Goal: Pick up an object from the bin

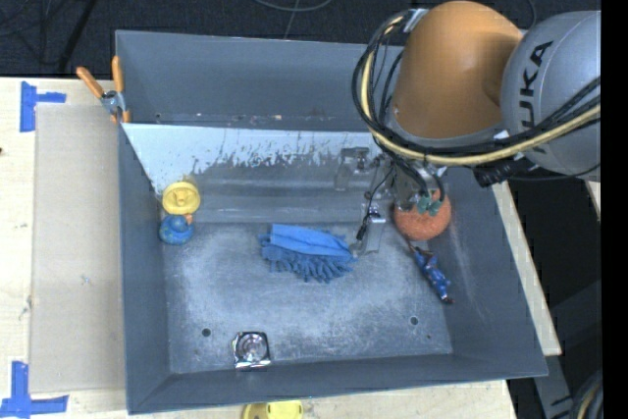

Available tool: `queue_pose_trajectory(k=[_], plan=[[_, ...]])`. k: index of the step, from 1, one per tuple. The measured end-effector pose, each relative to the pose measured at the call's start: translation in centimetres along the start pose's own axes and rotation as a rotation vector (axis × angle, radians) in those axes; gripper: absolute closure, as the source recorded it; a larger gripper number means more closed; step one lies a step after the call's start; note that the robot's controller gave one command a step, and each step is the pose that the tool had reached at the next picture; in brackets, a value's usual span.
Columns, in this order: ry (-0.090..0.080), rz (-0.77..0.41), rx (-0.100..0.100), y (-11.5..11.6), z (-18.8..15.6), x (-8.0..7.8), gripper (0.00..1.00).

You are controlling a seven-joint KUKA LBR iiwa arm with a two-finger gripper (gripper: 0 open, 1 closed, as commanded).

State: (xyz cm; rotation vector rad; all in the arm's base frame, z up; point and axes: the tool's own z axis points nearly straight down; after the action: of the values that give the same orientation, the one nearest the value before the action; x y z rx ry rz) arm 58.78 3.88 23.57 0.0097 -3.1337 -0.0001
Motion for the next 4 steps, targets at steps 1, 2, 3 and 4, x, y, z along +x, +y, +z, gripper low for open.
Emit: queue_pose_trajectory(k=[1, 2, 3, 4], plan=[[-0.008, 0.001, 0.0, 0.0, -0.5, -0.1, 0.0], [-0.011, 0.015, -0.001, 1.4, 7.8, -0.8, 0.0], [-0.003, 0.043, 0.0, 1.9, 12.0, -0.8, 0.0], [-0.009, 0.125, -0.001, 2.3, 11.1, -1.4, 0.0]])
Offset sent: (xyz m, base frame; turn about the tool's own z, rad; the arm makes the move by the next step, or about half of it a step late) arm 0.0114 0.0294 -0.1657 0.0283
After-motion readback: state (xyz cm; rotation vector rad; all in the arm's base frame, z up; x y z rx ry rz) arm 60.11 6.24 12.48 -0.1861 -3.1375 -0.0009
